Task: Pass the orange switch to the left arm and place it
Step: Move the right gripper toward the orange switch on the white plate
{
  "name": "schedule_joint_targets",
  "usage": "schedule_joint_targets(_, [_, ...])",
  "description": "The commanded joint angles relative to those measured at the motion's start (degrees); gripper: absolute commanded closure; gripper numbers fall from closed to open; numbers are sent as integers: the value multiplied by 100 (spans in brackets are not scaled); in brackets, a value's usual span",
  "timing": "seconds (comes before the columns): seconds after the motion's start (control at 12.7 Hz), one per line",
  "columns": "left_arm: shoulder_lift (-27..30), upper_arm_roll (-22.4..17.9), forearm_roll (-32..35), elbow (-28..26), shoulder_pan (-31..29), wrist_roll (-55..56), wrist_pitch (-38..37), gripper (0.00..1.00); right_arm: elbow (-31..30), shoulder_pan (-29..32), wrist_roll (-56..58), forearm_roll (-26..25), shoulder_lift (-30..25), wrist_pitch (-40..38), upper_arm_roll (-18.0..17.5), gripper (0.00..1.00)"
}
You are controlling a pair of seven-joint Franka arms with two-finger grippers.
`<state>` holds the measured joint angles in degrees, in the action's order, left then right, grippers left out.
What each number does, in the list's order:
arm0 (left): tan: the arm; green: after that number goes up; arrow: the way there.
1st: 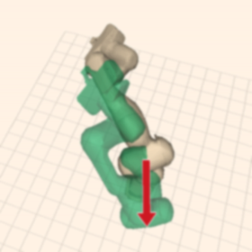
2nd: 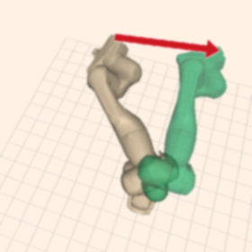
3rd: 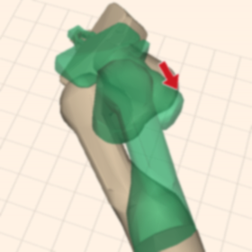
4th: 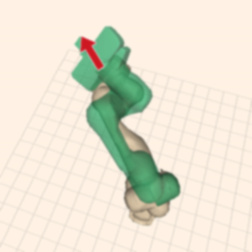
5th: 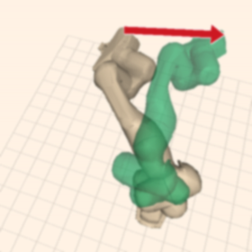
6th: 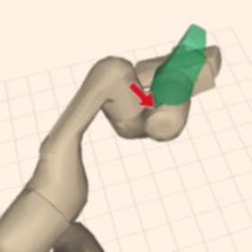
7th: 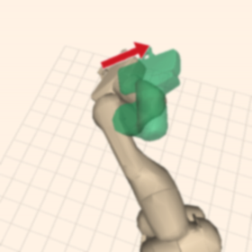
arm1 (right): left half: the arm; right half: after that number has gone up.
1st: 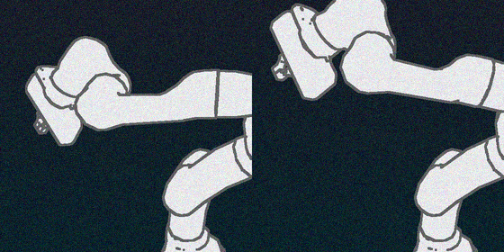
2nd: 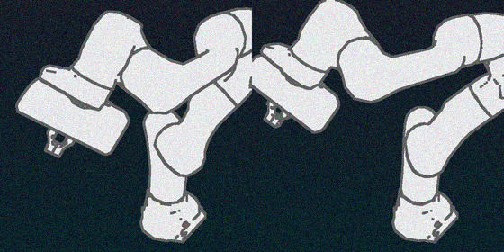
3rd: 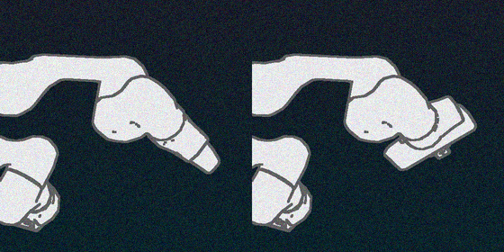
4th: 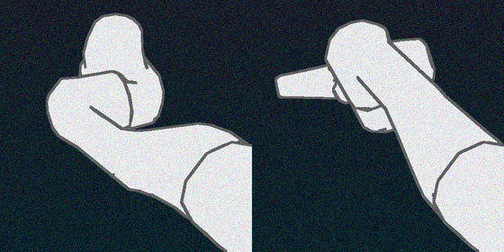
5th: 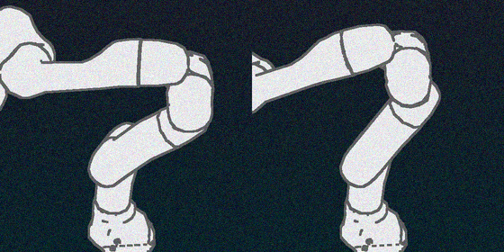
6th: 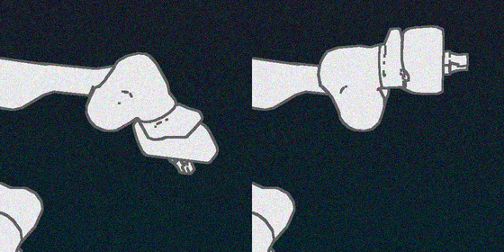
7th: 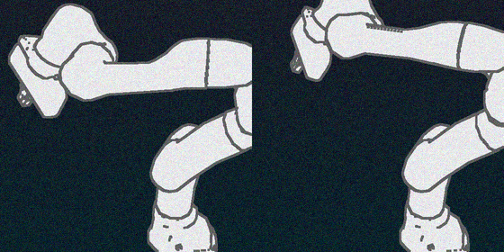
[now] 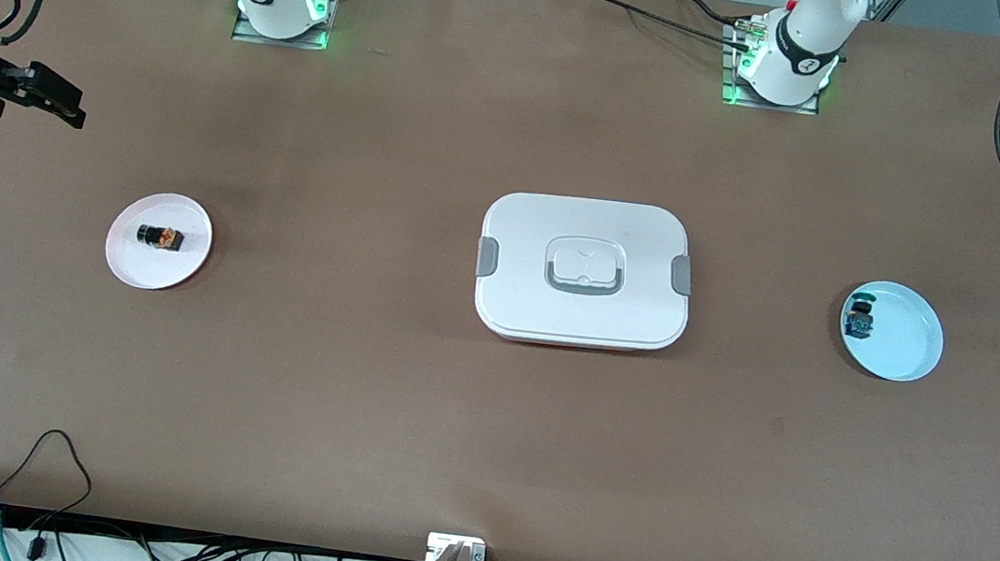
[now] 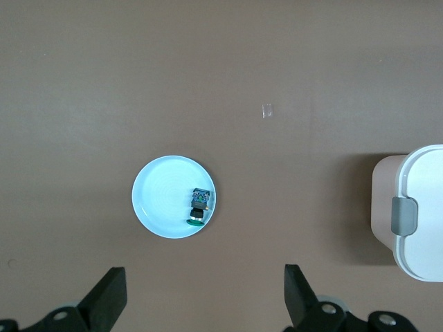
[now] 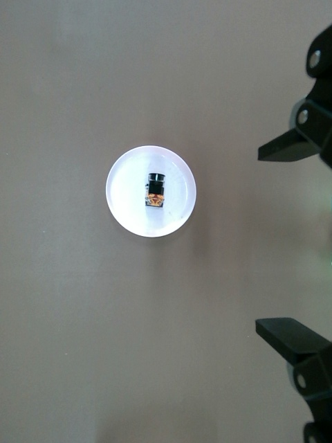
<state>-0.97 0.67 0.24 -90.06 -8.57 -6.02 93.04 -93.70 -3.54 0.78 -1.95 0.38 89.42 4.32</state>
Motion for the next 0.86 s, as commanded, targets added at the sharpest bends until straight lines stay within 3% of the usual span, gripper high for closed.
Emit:
schedule_joint_targets(0.0, [-79,3,196,191,22,-13,-102,0,124,29,80,55,15,-153,-19,0])
schedule_joint_targets(0.79, [-122,12,205,235,49,-4,-85,0,132,-7,72,55,515,31,-37,0])
